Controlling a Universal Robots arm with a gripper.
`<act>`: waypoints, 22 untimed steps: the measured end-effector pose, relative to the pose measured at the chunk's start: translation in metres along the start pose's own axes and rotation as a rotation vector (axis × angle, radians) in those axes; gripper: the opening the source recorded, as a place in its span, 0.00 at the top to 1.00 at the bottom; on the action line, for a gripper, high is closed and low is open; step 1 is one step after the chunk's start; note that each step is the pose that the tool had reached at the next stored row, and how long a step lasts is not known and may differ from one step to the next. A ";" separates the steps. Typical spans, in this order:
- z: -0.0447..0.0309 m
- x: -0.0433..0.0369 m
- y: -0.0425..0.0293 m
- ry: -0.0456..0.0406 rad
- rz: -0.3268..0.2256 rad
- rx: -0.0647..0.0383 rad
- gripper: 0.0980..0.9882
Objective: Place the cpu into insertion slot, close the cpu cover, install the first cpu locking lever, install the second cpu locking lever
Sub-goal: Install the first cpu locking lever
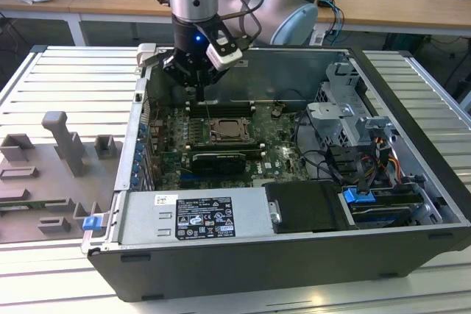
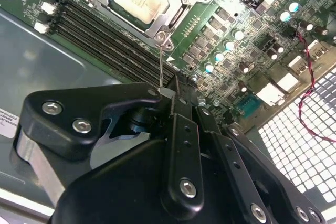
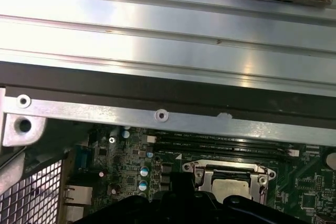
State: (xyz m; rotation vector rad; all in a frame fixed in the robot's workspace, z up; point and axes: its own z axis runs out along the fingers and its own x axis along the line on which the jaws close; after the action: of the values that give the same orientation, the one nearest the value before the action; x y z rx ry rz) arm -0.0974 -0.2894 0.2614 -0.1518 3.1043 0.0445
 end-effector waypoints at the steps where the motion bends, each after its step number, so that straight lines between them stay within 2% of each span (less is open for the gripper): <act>1: 0.0001 -0.0006 -0.0001 0.0000 0.000 0.000 0.99; 22: 0.0023 -0.0171 -0.0018 0.0001 0.000 0.000 0.99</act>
State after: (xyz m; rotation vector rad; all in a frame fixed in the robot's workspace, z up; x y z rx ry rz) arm -0.0802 -0.2895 0.2597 -0.1517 3.1044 0.0441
